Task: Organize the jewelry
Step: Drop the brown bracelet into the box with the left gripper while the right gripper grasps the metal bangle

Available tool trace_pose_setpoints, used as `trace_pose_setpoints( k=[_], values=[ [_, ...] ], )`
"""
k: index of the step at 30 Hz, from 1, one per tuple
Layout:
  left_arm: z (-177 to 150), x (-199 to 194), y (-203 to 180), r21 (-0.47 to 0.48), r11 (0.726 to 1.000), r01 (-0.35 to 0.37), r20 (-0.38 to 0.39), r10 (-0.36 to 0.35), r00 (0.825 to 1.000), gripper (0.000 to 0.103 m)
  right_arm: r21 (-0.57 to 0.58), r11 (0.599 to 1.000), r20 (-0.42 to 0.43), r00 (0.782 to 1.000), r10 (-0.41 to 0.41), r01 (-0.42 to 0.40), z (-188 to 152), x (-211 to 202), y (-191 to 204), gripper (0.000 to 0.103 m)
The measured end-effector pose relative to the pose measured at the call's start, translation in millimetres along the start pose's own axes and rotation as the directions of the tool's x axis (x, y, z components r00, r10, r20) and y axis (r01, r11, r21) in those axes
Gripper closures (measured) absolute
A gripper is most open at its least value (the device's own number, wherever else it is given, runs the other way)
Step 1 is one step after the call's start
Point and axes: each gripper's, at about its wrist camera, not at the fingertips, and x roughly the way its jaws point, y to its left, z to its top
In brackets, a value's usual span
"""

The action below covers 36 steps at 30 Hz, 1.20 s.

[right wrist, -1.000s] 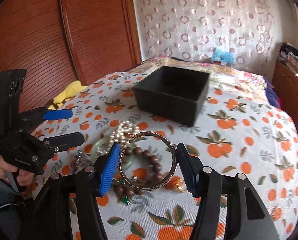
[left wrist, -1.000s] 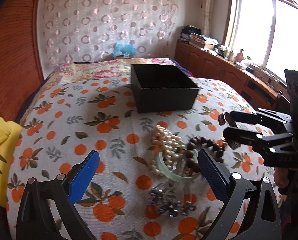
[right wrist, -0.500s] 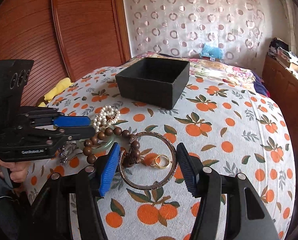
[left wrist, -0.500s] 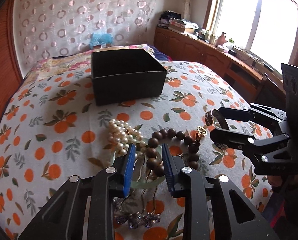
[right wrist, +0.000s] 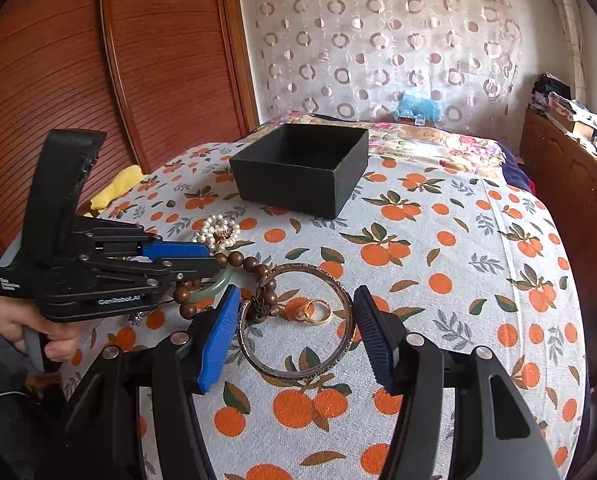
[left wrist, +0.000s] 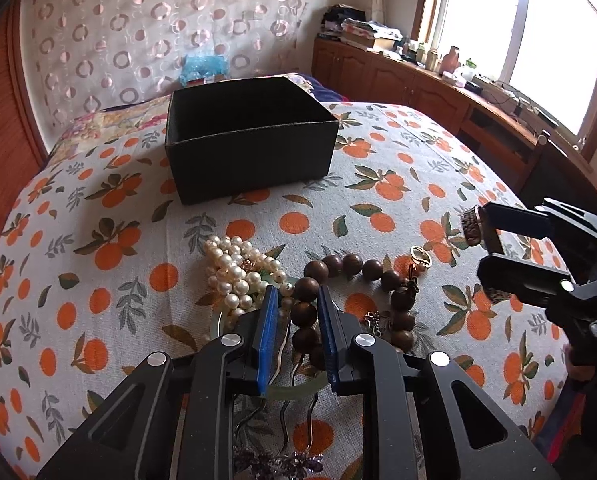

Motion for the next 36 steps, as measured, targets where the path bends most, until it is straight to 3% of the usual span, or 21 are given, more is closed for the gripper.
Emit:
trace_pose_setpoints(
  k=[3, 4, 6, 17, 24, 36],
  values=[
    [1, 2, -2, 0.012, 1.0, -0.011, 0.0, 0.011, 1.0, 0.084, -0.002, 1.0, 0.008, 1.0, -0.001, 0.001, 1, -3, 0, 0.042],
    [2, 2, -3, 0.016, 1.0, -0.013, 0.001, 0.013, 1.0, 0.091, -0.003, 1.0, 0.011, 1.0, -0.001, 0.001, 1, -4, 1, 0.042],
    [3, 2, -4, 0.02, 1.0, -0.006, 0.001, 0.006, 1.0, 0.091, -0.003, 1.0, 0.015, 1.0, 0.0, 0.0, 2, -6, 1, 0.042],
    [13, -36, -15, 0.023, 1.0, 0.014, 0.129, -0.017, 0.992, 0.091, -0.02, 1.0, 0.039, 0.999, -0.005, 0.005, 11, -11, 6, 0.042],
    [27, -64, -14, 0.019, 1.0, 0.0, 0.213, -0.004, 0.977, 0.091, -0.027, 1.0, 0.048, 0.999, -0.011, 0.012, 16, -10, 8, 0.042],
    [72, -95, -3, -0.007, 0.996, -0.091, 0.324, 0.089, 0.942, 0.091, -0.034, 0.999, 0.047, 0.999, -0.021, 0.023, 23, -4, 5, 0.042]
  ],
)
